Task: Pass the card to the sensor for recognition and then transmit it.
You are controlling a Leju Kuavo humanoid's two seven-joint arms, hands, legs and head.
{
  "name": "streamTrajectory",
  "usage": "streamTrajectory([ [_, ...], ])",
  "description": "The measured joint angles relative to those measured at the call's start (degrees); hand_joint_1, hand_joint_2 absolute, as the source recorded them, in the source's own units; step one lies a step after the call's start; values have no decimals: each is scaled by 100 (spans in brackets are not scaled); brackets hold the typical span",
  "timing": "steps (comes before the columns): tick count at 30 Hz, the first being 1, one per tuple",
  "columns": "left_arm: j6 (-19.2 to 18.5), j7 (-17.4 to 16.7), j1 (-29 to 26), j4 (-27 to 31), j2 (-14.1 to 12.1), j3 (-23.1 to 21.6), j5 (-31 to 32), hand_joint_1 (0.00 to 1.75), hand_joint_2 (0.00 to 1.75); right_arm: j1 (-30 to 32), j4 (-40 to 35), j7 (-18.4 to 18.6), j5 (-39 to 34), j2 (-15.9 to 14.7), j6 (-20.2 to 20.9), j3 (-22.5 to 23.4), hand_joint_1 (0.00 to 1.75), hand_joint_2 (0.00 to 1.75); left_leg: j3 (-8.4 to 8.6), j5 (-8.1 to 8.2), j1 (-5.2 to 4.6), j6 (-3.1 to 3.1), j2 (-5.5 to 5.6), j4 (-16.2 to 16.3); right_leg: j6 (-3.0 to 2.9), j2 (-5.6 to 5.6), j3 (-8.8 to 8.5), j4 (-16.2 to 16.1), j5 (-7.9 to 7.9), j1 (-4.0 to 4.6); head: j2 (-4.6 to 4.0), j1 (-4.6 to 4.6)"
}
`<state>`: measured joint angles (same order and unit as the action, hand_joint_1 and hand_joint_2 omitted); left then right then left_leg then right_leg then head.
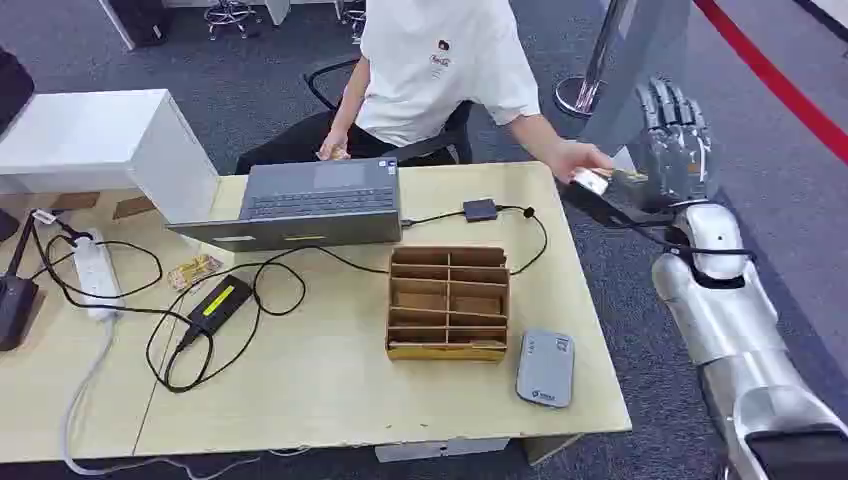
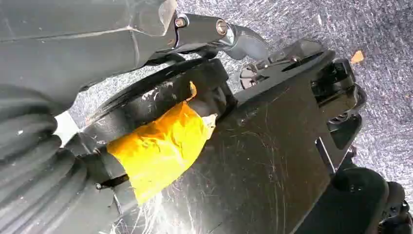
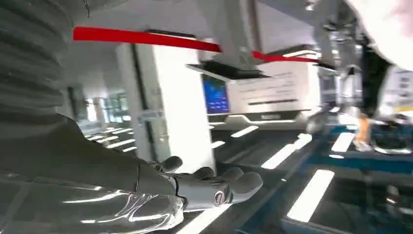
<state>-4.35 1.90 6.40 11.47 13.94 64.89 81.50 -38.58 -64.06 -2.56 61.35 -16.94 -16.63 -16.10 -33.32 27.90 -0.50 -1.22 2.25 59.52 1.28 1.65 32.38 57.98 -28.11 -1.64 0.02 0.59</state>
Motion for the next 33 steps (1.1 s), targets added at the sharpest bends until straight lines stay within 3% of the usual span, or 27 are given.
streamTrajectory([
  [11, 0, 7, 0, 0, 2, 0, 20, 0, 175, 25, -720, 74, -105, 127, 44, -698, 0, 175, -9, 0, -1, 0, 20, 5, 2, -17, -1, -4, -1, -2, -2, 0],
  [23, 0, 9, 0, 0, 2, 0, 33, 0, 175, 214, -1030, 87, -350, 129, 105, -914, 0, 175, -8, 0, -1, 0, 19, 5, 2, -16, 0, -4, -1, -1, -2, 2],
  [24, 0, 9, 0, 0, 2, 0, 35, 0, 175, 231, -1054, 87, -360, 129, 114, -921, 175, 175, -8, 0, -1, 0, 19, 5, 2, -16, 0, -4, -1, -1, -2, 0],
  [33, 0, 17, 0, 0, 2, 0, 26, 0, 175, 325, -1061, -2, -660, 127, 267, -997, 175, 175, -9, 0, -1, 0, 20, 5, 2, -17, 0, -4, -1, -1, -2, 0],
])
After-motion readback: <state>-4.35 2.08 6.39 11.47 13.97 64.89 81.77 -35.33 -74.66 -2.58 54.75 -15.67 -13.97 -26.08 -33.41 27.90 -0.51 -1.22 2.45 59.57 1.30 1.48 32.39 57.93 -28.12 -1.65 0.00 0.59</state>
